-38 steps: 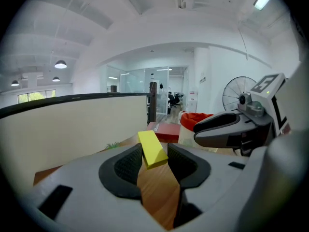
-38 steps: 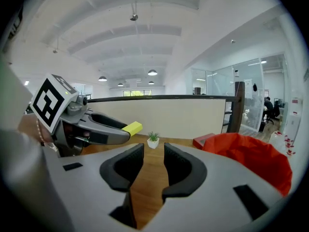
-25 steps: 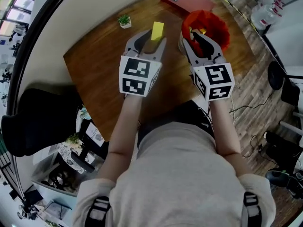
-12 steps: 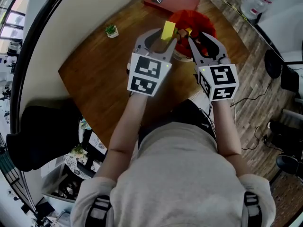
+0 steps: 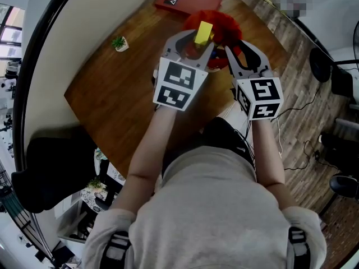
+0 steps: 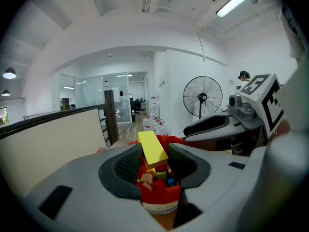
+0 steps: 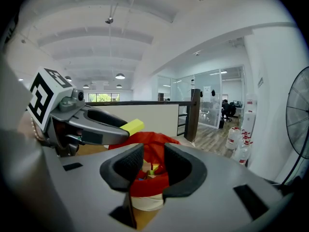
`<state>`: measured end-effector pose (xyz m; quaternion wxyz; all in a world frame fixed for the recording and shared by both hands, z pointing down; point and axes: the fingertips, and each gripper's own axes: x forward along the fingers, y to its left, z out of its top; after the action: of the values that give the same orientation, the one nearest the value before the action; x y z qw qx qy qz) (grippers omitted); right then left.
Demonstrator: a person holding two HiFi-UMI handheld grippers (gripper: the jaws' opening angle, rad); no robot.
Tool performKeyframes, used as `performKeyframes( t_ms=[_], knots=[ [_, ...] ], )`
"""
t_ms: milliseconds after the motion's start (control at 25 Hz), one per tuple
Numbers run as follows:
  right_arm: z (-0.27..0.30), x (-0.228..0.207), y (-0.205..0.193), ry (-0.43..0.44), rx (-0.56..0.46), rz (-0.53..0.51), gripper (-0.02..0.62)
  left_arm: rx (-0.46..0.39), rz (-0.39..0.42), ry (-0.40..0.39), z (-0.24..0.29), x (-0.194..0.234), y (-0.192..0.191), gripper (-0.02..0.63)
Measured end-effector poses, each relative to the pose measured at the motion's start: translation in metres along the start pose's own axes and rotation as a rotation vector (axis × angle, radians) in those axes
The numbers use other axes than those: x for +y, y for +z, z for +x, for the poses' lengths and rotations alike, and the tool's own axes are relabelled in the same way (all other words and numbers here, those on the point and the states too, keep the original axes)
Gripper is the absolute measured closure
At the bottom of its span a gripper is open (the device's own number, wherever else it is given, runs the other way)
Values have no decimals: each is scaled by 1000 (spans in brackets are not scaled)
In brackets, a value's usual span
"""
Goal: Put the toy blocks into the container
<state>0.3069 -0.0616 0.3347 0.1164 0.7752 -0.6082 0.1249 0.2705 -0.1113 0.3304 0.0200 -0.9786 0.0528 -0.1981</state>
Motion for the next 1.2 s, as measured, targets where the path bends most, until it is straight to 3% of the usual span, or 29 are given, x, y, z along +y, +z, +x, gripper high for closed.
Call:
performKeyframes(
  t_ms=[320, 360, 440, 1200],
  knots=[
    [-1, -11, -7, -13, -2, 23, 468, -1, 29, -34, 8, -2, 1, 431],
    [-1, -11, -7, -10, -2, 24, 468, -5, 42, -42, 8, -4, 2, 420],
    [0, -10, -8, -5, -2, 26, 468, -6, 51, -58, 9, -8, 1, 315],
    [9, 16, 2, 65, -19, -5, 468, -4, -8, -4, -12, 9, -11, 330]
  ],
)
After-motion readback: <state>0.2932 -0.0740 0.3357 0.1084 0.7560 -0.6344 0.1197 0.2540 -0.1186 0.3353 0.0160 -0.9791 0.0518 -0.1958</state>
